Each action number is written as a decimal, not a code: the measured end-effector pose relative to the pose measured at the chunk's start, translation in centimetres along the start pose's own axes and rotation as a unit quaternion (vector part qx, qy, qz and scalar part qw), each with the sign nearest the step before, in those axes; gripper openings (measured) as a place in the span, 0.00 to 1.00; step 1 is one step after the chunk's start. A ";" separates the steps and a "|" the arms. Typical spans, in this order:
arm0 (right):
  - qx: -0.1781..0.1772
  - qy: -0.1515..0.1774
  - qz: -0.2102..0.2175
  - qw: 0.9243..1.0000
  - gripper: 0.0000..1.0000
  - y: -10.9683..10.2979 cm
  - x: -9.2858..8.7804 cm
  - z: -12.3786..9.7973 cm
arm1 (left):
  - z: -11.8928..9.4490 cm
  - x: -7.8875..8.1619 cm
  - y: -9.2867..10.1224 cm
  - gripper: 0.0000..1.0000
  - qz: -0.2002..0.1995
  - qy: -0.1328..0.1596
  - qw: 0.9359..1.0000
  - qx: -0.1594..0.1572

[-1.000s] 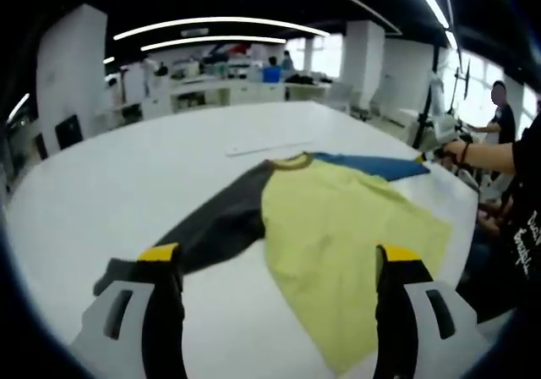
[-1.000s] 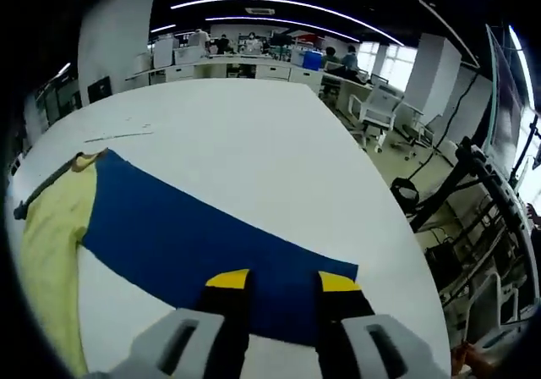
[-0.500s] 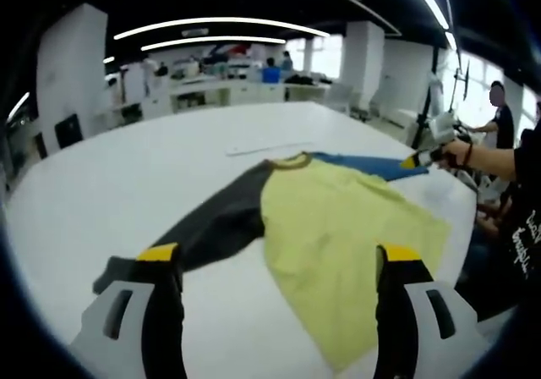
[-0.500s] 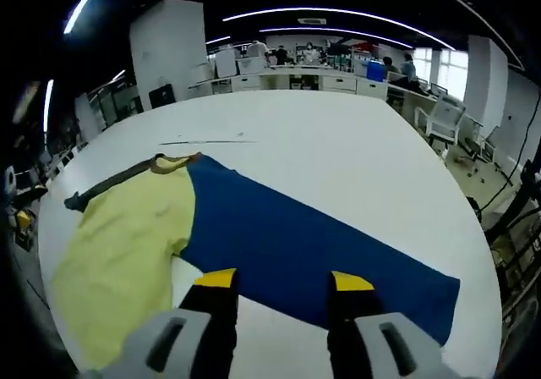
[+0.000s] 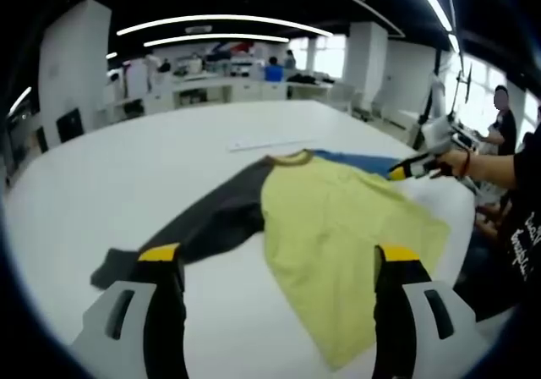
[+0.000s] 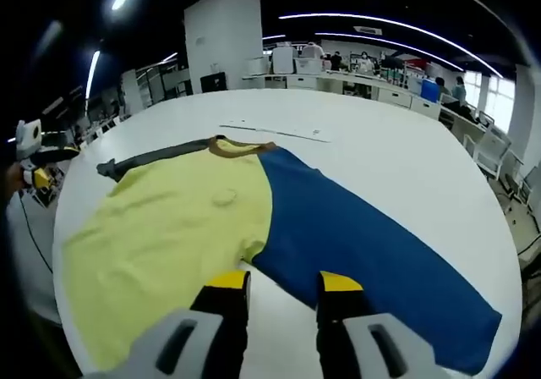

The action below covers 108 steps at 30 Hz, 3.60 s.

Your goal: Fold the garment on the visible template until the final outline fits inside the template.

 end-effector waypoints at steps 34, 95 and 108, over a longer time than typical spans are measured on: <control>-0.084 0.007 0.001 0.996 0.00 3.4 0.6 1.7 | -0.2 -0.2 -0.6 0.86 -0.011 0.010 1.000 0.004; -0.311 -0.022 0.259 0.914 0.34 17.9 -9.1 -11.5 | -1.5 0.5 0.1 0.87 0.011 0.005 1.000 0.026; -0.305 -0.030 0.271 0.913 0.11 14.6 -8.3 -11.8 | -1.8 0.4 0.0 0.87 0.014 0.001 0.999 0.035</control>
Point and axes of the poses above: the point that each gripper's makers call its tool centre point, and the gripper's own axes: z roughly forward along the fingers, y roughly to its right, x roughly out of its top, the point moved 5 cm from there along -z, roughly backward along the fingers, and after that the axes turned 3 degrees about z, right-handed, at the moved point
